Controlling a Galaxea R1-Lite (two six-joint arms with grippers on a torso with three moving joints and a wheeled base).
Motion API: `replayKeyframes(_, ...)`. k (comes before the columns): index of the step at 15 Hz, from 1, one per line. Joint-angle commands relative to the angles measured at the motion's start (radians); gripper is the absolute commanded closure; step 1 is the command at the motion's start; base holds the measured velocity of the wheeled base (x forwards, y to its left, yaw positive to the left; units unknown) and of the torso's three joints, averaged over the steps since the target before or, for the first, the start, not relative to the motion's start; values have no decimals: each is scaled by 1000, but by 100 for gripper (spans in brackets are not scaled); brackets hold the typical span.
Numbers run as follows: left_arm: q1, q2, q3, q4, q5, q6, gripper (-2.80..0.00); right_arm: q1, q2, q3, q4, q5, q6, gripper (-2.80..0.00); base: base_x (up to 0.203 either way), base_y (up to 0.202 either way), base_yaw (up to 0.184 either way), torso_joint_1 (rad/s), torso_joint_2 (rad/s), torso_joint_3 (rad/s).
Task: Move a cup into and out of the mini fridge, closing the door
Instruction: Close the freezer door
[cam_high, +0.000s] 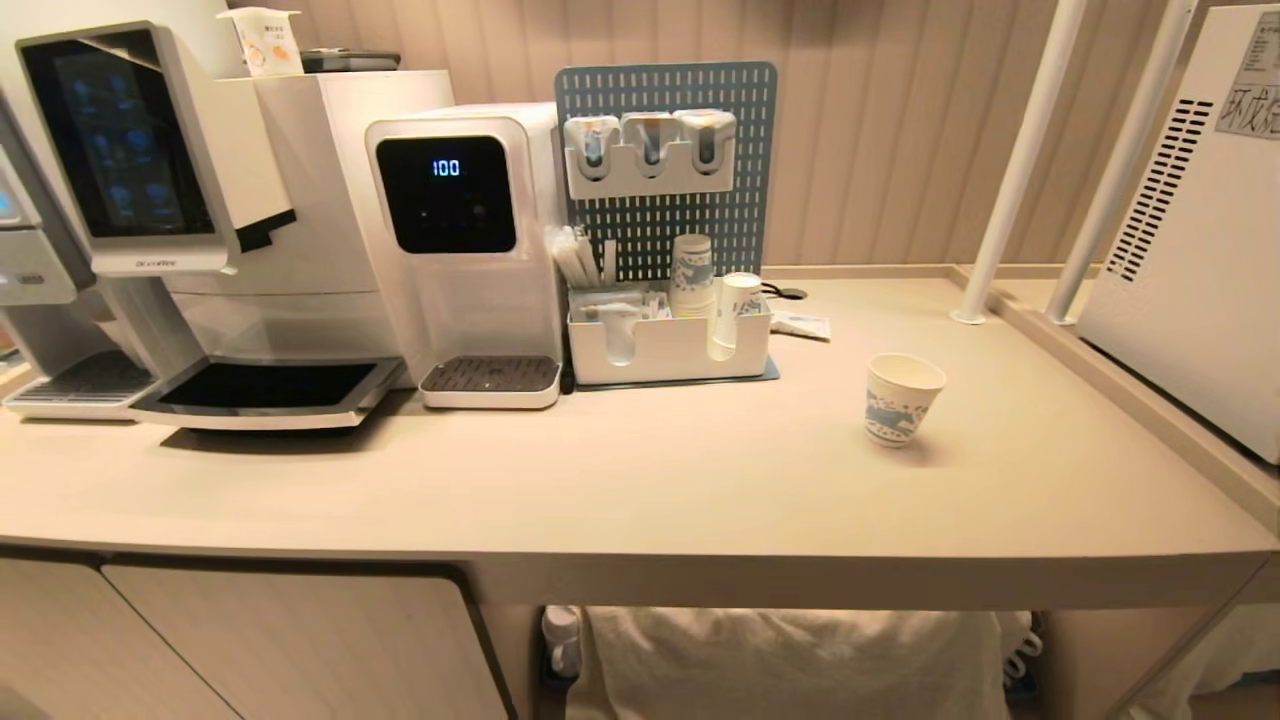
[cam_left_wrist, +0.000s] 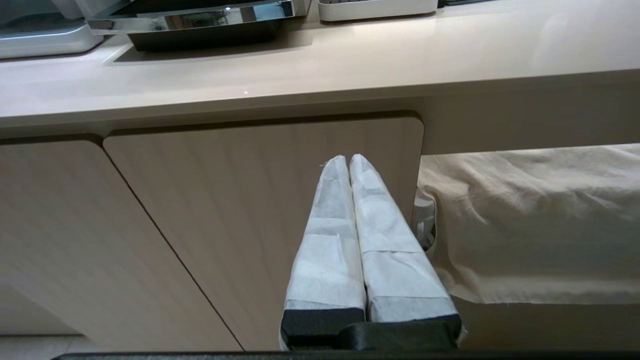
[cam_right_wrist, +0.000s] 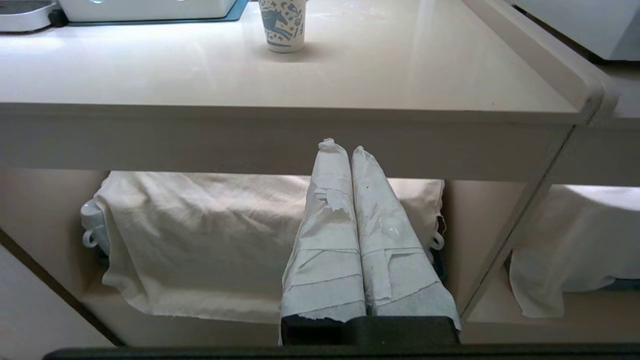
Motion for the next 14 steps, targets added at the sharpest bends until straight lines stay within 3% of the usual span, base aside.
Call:
replayKeyframes(1, 0, 0, 1, 4, 2, -3, 0, 0, 0, -1, -1, 1, 0, 0, -178, 0, -2, 0, -2, 2)
replayKeyframes(10, 0, 0, 2, 1, 7, -28, 0, 0, 0, 0, 1, 5, -14, 0, -193, 0, 0, 2, 0, 2)
replayKeyframes(14, 0, 2, 0, 4, 3, -14, 0, 0, 0, -1, 1, 1, -13, 0, -52, 0, 1, -1, -1, 2)
